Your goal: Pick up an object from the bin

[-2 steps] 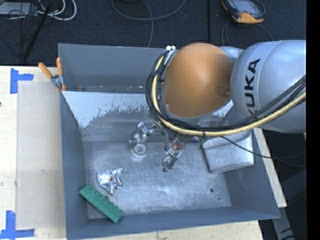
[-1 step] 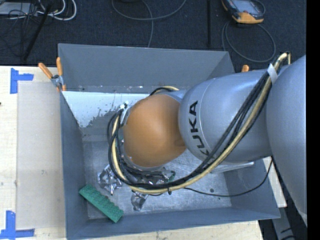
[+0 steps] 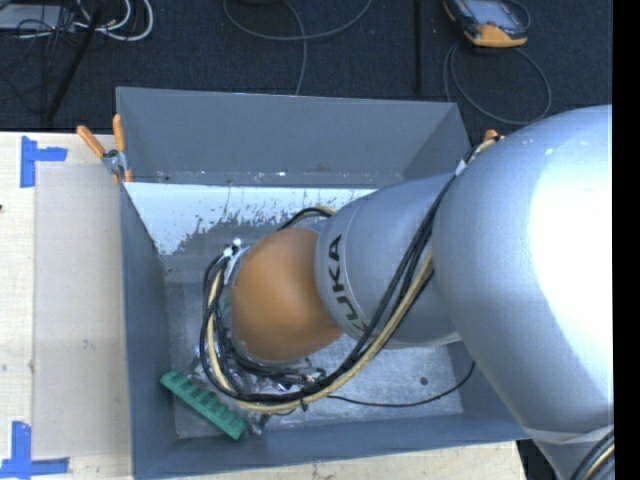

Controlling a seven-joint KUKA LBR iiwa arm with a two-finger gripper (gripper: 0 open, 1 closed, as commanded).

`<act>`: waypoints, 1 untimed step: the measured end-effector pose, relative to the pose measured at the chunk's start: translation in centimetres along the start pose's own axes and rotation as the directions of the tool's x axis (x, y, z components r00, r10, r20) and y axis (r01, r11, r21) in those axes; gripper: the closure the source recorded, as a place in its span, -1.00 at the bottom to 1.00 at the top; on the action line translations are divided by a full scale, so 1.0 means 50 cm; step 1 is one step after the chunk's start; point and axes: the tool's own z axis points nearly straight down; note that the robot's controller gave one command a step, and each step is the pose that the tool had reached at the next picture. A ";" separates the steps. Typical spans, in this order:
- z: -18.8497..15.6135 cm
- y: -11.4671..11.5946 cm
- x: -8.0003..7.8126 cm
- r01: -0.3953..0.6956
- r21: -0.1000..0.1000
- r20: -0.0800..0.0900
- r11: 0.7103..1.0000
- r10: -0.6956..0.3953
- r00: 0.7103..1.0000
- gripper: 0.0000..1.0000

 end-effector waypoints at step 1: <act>-0.003 0.000 0.001 -0.002 -0.001 -0.002 1.000 0.002 1.000 1.00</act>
Offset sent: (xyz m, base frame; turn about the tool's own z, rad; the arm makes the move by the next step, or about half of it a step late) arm 0.0000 0.0000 0.0000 0.0000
